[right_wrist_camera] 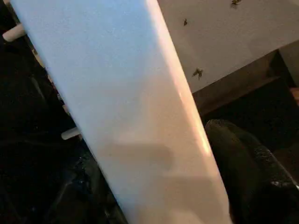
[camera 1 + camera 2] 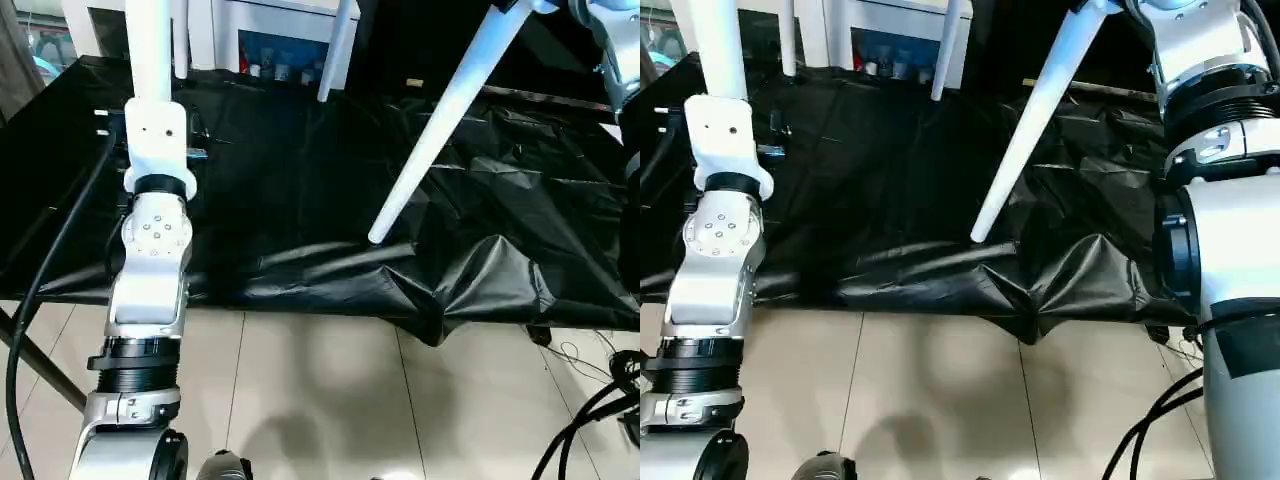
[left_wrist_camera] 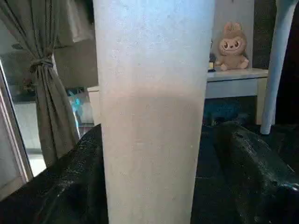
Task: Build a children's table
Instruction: Flip table
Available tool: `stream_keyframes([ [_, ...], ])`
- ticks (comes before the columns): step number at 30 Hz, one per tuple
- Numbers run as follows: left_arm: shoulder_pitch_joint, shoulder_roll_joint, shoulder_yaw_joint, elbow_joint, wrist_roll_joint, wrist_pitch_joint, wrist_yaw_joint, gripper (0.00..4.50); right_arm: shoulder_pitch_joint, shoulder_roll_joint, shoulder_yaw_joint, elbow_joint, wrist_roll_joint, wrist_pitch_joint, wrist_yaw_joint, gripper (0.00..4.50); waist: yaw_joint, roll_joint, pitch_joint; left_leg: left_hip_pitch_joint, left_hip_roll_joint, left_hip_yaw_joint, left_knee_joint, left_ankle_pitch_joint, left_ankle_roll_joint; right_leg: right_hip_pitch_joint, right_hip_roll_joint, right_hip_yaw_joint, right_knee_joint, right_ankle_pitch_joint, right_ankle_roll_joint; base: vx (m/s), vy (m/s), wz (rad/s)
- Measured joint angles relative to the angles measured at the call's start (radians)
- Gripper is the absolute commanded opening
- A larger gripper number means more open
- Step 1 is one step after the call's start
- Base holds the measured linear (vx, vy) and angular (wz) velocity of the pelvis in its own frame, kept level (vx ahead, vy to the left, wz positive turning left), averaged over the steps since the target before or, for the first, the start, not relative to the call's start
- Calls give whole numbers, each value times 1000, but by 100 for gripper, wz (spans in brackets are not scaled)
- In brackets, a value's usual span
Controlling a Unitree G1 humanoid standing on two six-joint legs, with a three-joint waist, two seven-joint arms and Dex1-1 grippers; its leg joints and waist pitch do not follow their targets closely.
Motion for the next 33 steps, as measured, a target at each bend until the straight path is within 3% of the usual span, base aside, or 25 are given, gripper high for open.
stream_keyframes([
  [3, 0, 1, 3, 0, -2, 0, 0, 299, 2, 0, 0, -1, -1, -3, -1, 280, 0, 0, 0, 0, 0, 0, 0, 0, 0, 0, 0, 0, 0, 0, 0, 0, 0, 0],
  [6, 0, 1, 4, 0, -4, -1, 0, 279, 5, 1, -4, -1, 3, -7, -5, 350, 0, 0, 0, 0, 0, 0, 0, 0, 0, 0, 0, 0, 0, 0, 0, 0, 0, 0],
  [9, 0, 4, 6, 0, -11, -3, 0, 246, 21, 14, -46, -3, 47, -19, -6, 361, 1, 1, 0, 0, 0, 0, 0, 0, 0, 0, 0, 0, 0, 0, 0, 0, 0, 0],
  [10, 0, 4, 5, 0, -13, -3, 0, 233, 24, 18, -49, -6, 52, -30, -3, 390, 2, 1, 0, 0, 0, 0, 0, 0, 0, 0, 0, 0, 0, 0, 0, 0, 0, 0],
  [13, 0, 4, 5, 1, -20, -3, 0, 226, 34, 28, -62, -11, 70, -47, 1, 400, 2, 1, 1, 0, 0, 0, 0, 0, 0, 0, 0, 0, 0, 0, 0, 0, 0, 0],
  [14, 2, 4, 4, 2, -20, -3, 0, 196, 40, 31, -62, -19, 72, -52, 0, 410, 3, 1, 1, 0, 0, 0, 0, 0, 0, 0, 0, 0, 0, 0, 0, 0, 0, 0],
  [18, 9, 6, 3, 11, -36, -3, 0, 181, 63, 38, -83, -31, 91, -83, -3, 445, 13, 2, 1, 0, 0, -1, 0, 0, 0, 1, 0, -1, 0, 1, -1, 0, 0, 0],
  [33, -24, 50, 19, 119, -67, -70, -5, 175, 237, 78, -167, -227, 239, -274, 125, 450, 22, 4, 2, 4, 1, -1, -1, 2, -3, 4, 1, -1, -1, 4, 0, 0, 0, 0],
])
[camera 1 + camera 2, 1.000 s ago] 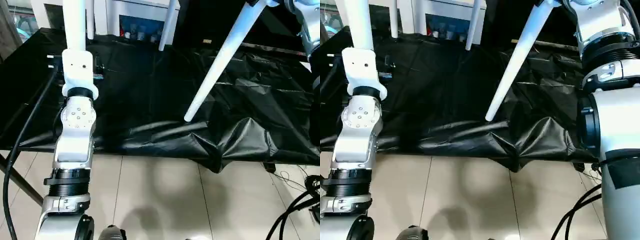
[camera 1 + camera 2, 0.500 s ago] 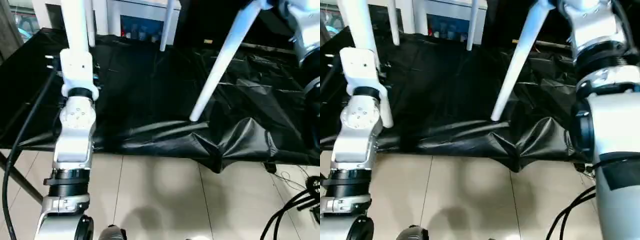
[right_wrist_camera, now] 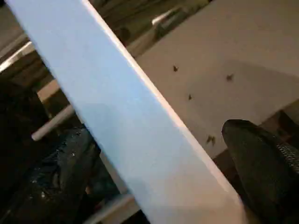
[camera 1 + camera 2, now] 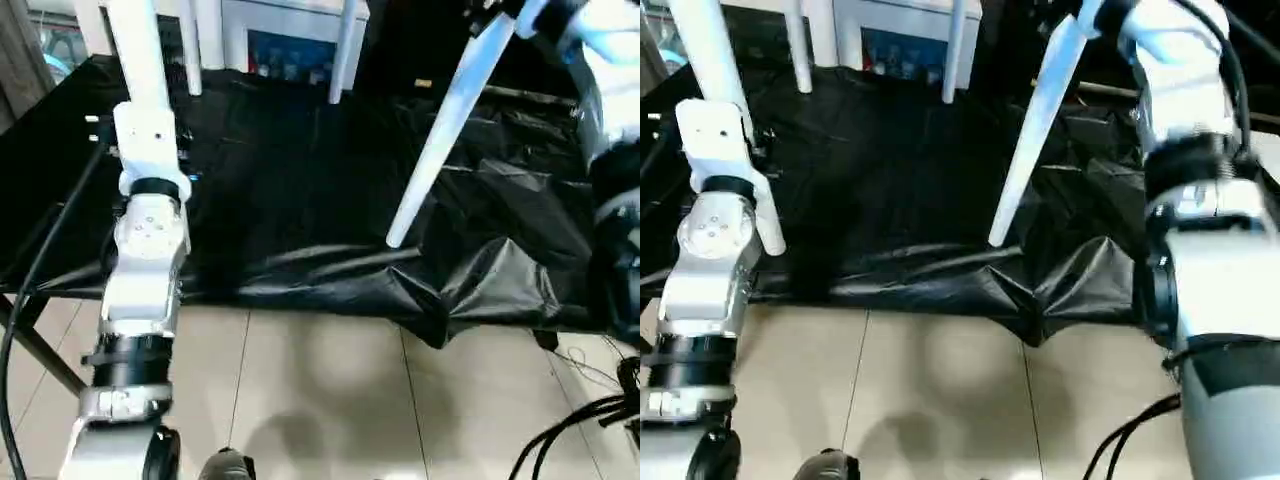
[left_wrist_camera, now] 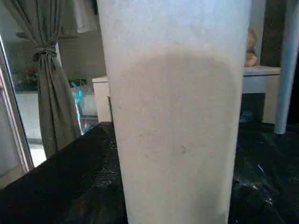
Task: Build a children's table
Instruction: Flip table
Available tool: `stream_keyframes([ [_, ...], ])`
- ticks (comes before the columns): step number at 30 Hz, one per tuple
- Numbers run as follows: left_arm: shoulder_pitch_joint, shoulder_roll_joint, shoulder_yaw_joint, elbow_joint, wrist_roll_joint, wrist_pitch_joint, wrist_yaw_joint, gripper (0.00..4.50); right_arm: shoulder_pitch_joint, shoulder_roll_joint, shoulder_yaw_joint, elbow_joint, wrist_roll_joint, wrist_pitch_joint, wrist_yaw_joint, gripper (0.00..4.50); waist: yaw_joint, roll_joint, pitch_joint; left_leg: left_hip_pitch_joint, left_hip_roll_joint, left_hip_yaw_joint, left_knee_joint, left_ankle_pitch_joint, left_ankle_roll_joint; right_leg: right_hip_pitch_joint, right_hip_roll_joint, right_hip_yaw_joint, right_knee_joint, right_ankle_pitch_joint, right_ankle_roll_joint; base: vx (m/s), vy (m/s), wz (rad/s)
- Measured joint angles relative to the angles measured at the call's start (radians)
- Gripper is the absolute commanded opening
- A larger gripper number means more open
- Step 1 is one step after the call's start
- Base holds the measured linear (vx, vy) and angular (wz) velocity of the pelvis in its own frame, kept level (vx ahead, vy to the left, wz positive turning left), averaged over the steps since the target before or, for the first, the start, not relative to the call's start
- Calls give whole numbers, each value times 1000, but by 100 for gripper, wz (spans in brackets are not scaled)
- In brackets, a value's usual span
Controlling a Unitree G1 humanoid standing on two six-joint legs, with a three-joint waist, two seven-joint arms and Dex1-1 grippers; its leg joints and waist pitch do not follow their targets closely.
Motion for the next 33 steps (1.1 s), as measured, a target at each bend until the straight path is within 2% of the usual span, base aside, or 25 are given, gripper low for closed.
stream_keyframes([
  [3, -29, 13, 8, 64, -3, -22, -7, 175, 31, 26, -15, -29, 23, -18, -1, 450, 1, 3, 1, 4, 0, 0, 0, 0, 0, 3, 0, 0, 0, 0, 0, 0, 0, 0],
  [6, -52, 25, 6, 133, -10, -56, -21, 175, 54, 30, -17, -48, 23, -19, -7, 450, 4, 5, 2, 14, 0, -1, 0, 0, 0, 7, 0, -1, -1, -1, 1, 0, 0, 0],
  [8, -79, 51, 8, 189, -13, -68, -33, 175, 68, 53, -32, -74, 66, -28, 8, 450, -1, 6, 3, 18, -1, -2, -1, 0, 0, 8, 0, 0, 0, -3, 5, 0, 0, 0],
  [10, -111, 55, 3, 239, -13, -81, -43, 175, 77, 91, -26, -78, 85, -29, 26, 450, -2, 11, 6, 17, -1, -4, -1, 0, 0, 7, -1, -2, -1, -3, 4, 0, 0, 0],
  [22, -181, 109, -6, 442, -19, -180, -93, 175, 238, 117, -7, -241, 131, 45, 75, 450, -1, 10, 6, 25, -2, -5, -2, 0, 0, 10, -2, -1, -1, -2, 3, 0, 0, 0],
  [23, -185, 112, -6, 455, -21, -188, -101, 175, 265, 122, -7, -283, 140, 63, 76, 450, 0, 9, 5, 26, -2, -5, -2, 0, 0, 10, -2, -2, -2, -2, 3, 0, 0, 0],
  [24, -187, 116, -6, 466, -24, -196, -106, 210, 287, 127, -3, -315, 150, 79, 80, 450, 0, 9, 5, 27, -2, -5, -2, 0, 0, 10, -2, -1, -2, -2, 3, 0, 0, 0],
  [25, -190, 121, -6, 478, -28, -206, -122, 210, 333, 135, 2, -379, 164, 108, 82, 450, 1, 8, 5, 28, -2, -5, -3, 0, 0, 12, -2, -1, -3, -2, 3, 0, 0, 0],
  [26, -189, 129, -14, 483, -27, -209, -141, 231, 379, 143, 9, -438, 174, 130, 82, 450, 1, 8, 5, 30, -3, -5, -4, 0, 0, 13, -2, -1, -5, -2, 3, 0, 0, 0],
  [29, -187, 145, -24, 491, -23, -210, -182, 258, 486, 168, 38, -523, 195, 194, 81, 450, 0, 12, 6, 31, -8, -6, -12, 0, 0, 12, -3, 0, -13, -2, 3, 0, 0, 0],
  [33, -125, 138, -32, 502, -30, -193, -210, 295, 630, 188, 50, -659, 208, 268, 47, 450, 0, 12, 6, 31, -11, -6, -23, 0, 0, 13, -3, 0, -30, -1, 3, 0, 0, 0],
])
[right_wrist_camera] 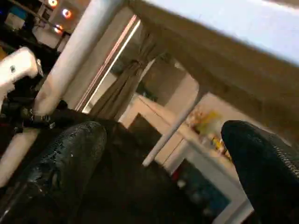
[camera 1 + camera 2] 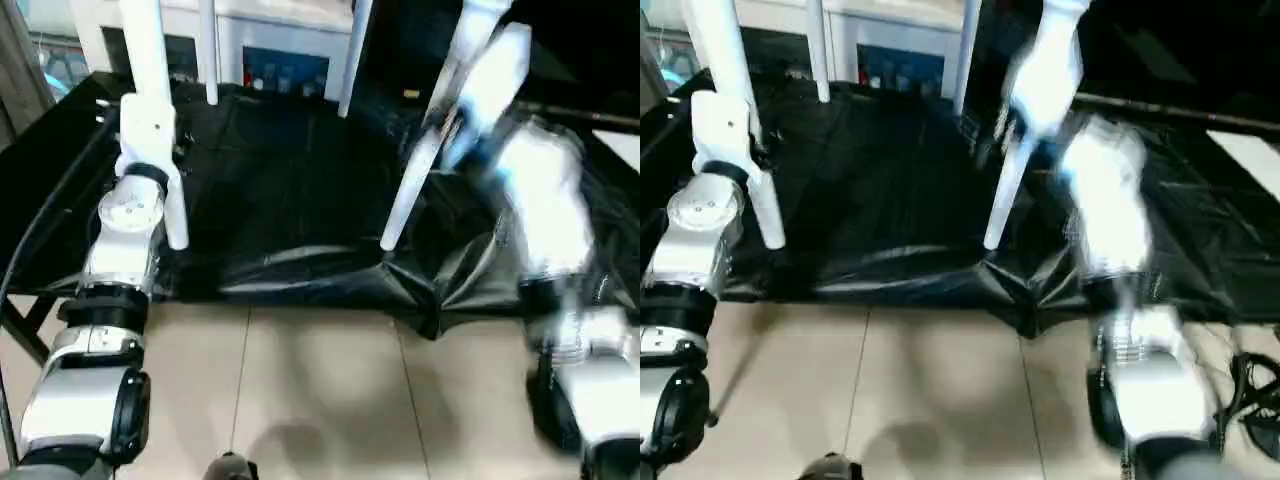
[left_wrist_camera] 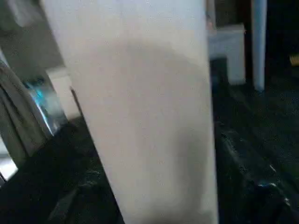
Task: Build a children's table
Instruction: Flip table
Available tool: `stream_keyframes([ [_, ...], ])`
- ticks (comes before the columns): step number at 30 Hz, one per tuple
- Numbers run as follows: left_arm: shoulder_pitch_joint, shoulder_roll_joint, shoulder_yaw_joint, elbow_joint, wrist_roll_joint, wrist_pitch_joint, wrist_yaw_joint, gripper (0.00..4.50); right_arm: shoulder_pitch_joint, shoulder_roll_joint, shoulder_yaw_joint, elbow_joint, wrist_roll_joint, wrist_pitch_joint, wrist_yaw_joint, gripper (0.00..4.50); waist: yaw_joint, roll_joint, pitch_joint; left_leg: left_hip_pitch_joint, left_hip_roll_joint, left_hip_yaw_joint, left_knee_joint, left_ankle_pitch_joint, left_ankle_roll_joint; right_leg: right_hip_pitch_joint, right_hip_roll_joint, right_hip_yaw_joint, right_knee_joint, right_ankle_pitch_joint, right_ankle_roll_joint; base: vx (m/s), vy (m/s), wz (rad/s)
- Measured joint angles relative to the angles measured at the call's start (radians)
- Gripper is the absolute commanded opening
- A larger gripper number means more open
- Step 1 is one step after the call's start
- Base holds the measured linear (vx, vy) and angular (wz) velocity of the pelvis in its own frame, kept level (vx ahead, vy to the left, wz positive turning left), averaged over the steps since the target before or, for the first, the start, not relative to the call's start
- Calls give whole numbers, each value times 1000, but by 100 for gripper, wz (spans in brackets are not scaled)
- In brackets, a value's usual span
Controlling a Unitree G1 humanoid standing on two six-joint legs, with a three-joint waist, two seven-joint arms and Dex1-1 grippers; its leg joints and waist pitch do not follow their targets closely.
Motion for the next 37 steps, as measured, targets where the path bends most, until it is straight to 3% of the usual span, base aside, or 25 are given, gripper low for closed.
stream_keyframes([
  [7, 101, 0, -3, -40, -13, 8, -30, 347, 262, 13, 42, -94, 31, 138, -5, 450, -1, 6, 2, 2, -2, 1, -2, 0, 0, -1, -1, 1, -9, 1, -1, 0, 0, 0],
  [12, 172, 0, -2, -59, -11, 14, -18, 383, 364, -17, 80, -93, 25, 205, 33, 450, -5, 13, 6, 5, -1, -2, -3, 0, 0, -3, -1, -2, -12, 1, -1, 0, 0, 0],
  [15, 257, -13, 12, -167, -26, 41, -11, 413, 410, -17, 75, -139, 28, 259, 4, 450, -9, 19, 7, 16, -1, -8, -13, 0, 0, 6, -2, -14, -30, 0, -2, 0, 0, 0],
  [16, 294, -22, 19, -203, -38, 56, -11, 413, 427, -17, 74, -147, 28, 276, -9, 450, -13, 28, 11, 19, 0, -18, -14, 0, 0, 16, -2, -28, -40, 0, -3, 0, 0, 0],
  [17, 320, -31, 23, -234, -44, 70, -11, 413, 441, -16, 73, -153, 28, 289, -17, 450, -12, 34, 13, 17, 1, -18, -18, 0, 0, 22, -1, -35, -35, -6, -12, 0, 0, 0],
  [18, 346, -43, 25, -263, -51, 80, -11, 413, 459, -14, 72, -158, 30, 299, -25, 450, -6, 34, 14, 14, 2, -13, -25, 0, 0, 19, -3, -43, -9, -27, -42, -79, -14, 5],
  [19, 383, -63, 20, -310, -61, 92, -12, 413, 494, -11, 69, -161, 32, 312, -36, 450, 16, 27, 13, 17, 2, 17, -35, 0, 0, 16, -9, -36, 63, -73, -74, -79, -14, 5],
  [20, 424, -86, 22, -358, -71, 90, -9, 413, 512, -6, 70, -159, 32, 318, -48, 450, 31, -8, 1, 27, -2, 42, -34, 0, -3, 7, -13, -6, 79, -90, -38, -23, -93, 16],
  [21, 466, -108, 21, -388, -80, 87, -5, 413, 523, 0, 68, -160, 32, 319, -59, 450, 33, -4, 4, 21, -6, 38, -5, -19, -26, -2, -16, 1, 80, -85, -18, 26, -94, 3],
  [22, 523, -126, 25, -414, -93, 89, 1, 413, 527, 9, 70, -161, 31, 323, -75, 450, 42, 8, 2, 18, -19, -19, 54, -51, -30, 0, -16, -1, 80, -81, -11, 26, -94, 3],
  [23, 601, -157, 29, -456, -118, 93, 3, 413, 547, 30, 58, -166, 29, 326, -117, 450, 42, 25, 0, 42, -42, -83, 81, -61, -30, 5, -15, -13, 78, -80, -11, 59, 1, -16],
  [24, 631, -173, 26, -490, -131, 93, 3, 413, 563, 48, 38, -164, 20, 332, -161, 450, 38, 31, -2, 50, -41, -88, 62, -83, -51, 6, -19, -24, 68, -78, -12, 0, 0, 0],
  [25, 657, -190, 13, -529, -140, 92, 4, 413, 582, 57, 28, -160, 13, 341, -202, 450, 32, 27, 0, 45, -28, -77, 42, -75, -51, 7, -3, -21, 45, -73, -19, 0, 0, 0],
  [27, 717, -199, 0, -621, -141, 75, 14, 413, 586, 99, -11, -174, 14, 362, -277, 450, 26, 29, -1, 46, -18, -68, 31, -75, -51, 18, 8, -19, 11, -30, -51, -21, -7, 13],
  [30, 765, -232, -24, -743, -130, 93, 43, 413, 602, 134, -78, -246, 23, 433, -397, 450, 24, 34, 1, 59, -18, -62, 25, -75, -51, 25, 3, -20, -4, -12, -32, 0, 0, 0],
  [32, 778, -252, -31, -791, -95, 120, 84, 413, 620, 139, -99, -281, 22, 437, -446, 450, 16, 37, 2, 70, -19, -56, 6, -75, -51, 32, 2, -22, -17, -17, -24, 0, 0, 0],
  [35, 800, -264, -31, -848, -74, 119, 103, 413, 655, 138, -110, -328, 15, 416, -469, 450, -4, 38, 0, 69, -18, -56, -19, -75, -51, 35, 2, -29, -40, -17, -24, 0, 0, 0],
  [37, 809, -265, -34, -875, -69, 116, 110, 413, 676, 137, -113, -357, 13, 411, -475, 450, -13, 38, 0, 68, -18, -53, -23, -75, -52, 32, 2, -27, -39, -16, -22, 0, 0, 0],
])
